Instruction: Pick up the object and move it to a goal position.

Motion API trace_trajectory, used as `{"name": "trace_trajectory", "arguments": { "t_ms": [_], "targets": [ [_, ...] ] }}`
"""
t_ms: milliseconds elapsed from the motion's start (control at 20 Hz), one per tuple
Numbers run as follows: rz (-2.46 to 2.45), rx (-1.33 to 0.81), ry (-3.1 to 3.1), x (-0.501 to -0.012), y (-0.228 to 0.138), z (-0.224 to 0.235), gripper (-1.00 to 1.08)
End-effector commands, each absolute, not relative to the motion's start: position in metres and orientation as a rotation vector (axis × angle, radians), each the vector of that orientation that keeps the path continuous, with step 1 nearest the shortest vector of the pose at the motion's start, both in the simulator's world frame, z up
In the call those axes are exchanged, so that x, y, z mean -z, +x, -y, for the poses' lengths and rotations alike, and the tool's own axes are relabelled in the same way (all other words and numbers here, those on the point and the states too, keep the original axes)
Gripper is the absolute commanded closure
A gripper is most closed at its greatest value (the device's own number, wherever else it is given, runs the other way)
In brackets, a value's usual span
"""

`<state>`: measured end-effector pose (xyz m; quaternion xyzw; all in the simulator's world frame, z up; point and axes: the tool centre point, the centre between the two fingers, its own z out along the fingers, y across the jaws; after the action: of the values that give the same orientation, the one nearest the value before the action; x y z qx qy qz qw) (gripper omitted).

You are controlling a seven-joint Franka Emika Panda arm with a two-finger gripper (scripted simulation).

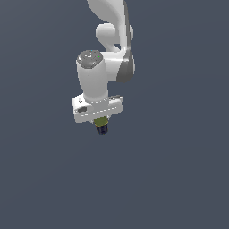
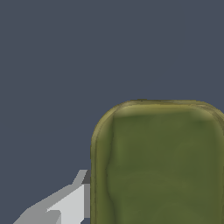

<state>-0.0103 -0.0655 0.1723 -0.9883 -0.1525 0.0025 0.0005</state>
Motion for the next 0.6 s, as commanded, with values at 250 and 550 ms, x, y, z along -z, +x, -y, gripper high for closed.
{"name": "trace_trajectory", "arguments": {
  "t_ms": [250,550],
  "targets": [
    [0.479,-0.001,-3.105,-0.228,-0.037,0.052,1.08],
    [0.480,0.000,-3.105,-0.256,-0.050,0.046,1.08]
  ]
}}
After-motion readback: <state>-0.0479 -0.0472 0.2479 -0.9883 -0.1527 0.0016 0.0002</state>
